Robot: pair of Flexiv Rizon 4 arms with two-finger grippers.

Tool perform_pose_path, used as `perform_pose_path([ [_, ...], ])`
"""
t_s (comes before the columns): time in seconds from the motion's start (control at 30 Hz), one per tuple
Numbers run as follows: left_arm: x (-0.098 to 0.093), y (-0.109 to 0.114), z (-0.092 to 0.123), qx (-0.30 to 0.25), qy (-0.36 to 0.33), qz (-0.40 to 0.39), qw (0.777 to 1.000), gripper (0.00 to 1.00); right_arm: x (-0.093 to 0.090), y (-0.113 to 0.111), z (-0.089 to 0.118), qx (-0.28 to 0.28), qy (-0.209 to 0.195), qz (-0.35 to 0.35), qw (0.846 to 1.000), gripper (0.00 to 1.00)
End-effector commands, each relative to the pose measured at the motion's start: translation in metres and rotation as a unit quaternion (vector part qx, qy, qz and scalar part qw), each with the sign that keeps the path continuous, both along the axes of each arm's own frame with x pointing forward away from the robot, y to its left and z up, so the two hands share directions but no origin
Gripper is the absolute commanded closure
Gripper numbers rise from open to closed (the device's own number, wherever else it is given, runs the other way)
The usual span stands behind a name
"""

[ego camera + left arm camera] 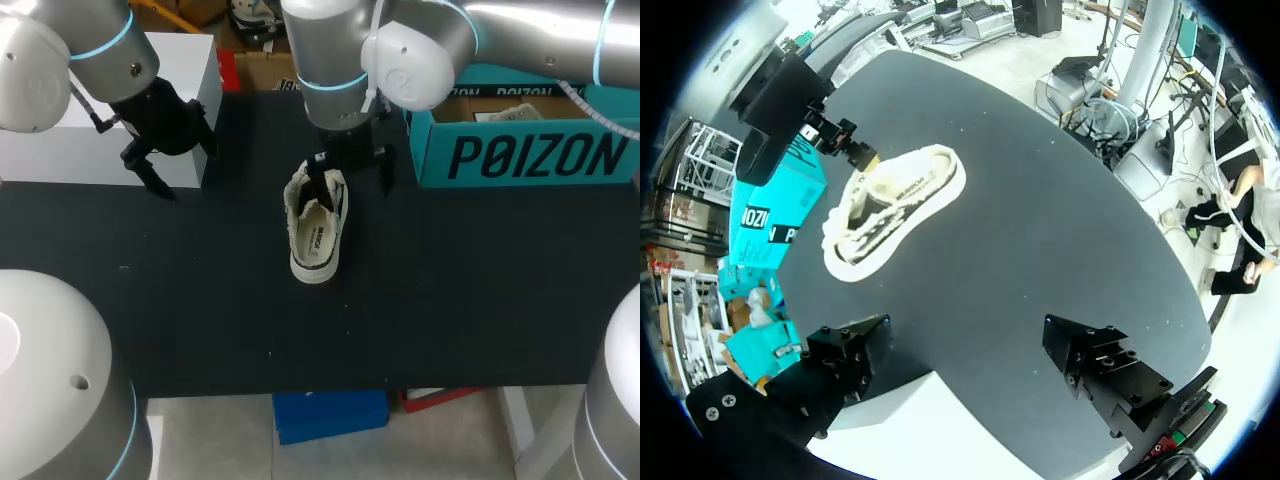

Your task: Take the shoe out of the shoebox, open the shoe tongue, remove and reinsert the insole, then place the shoe into the shoebox

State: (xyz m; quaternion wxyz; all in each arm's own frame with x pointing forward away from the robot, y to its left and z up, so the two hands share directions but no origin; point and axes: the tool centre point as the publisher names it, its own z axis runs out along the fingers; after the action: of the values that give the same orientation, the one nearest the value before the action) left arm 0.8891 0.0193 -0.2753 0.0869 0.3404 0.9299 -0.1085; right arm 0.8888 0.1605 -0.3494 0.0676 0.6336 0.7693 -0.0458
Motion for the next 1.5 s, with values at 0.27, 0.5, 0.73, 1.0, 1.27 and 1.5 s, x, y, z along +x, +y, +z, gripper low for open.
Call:
perform_pose_path([
  [0.27, -0.001, 0.0, 0.0, 0.001, -0.001, 0.0, 1.0, 0.0, 0.006, -0.001, -0.017, 0.007, 0.0, -0.006, 1.0, 0.0],
  [0.5, -0.001, 0.0, 0.0, 0.001, -0.001, 0.0, 1.0, 0.0, 0.006, -0.005, -0.03, 0.011, 0.0, -0.013, 1.0, 0.0],
  [0.73, -0.001, 0.0, 0.0, 0.001, -0.001, 0.0, 1.0, 0.0, 0.011, -0.005, -0.035, 0.015, 0.0, -0.017, 1.0, 0.0],
  [1.0, -0.001, 0.0, 0.0, 0.001, -0.001, 0.0, 1.0, 0.0, 0.019, 0.002, -0.041, 0.022, -0.004, -0.024, 0.999, 0.0],
  [1.27, -0.001, 0.0, 0.0, 0.001, -0.001, 0.0, 1.0, 0.0, 0.017, 0.009, -0.054, 0.029, 0.004, -0.029, 0.999, 0.0],
  [1.5, -0.001, 0.0, 0.0, 0.001, -0.001, 0.0, 1.0, 0.0, 0.018, 0.013, -0.057, 0.049, 0.007, -0.024, 0.999, 1.0],
])
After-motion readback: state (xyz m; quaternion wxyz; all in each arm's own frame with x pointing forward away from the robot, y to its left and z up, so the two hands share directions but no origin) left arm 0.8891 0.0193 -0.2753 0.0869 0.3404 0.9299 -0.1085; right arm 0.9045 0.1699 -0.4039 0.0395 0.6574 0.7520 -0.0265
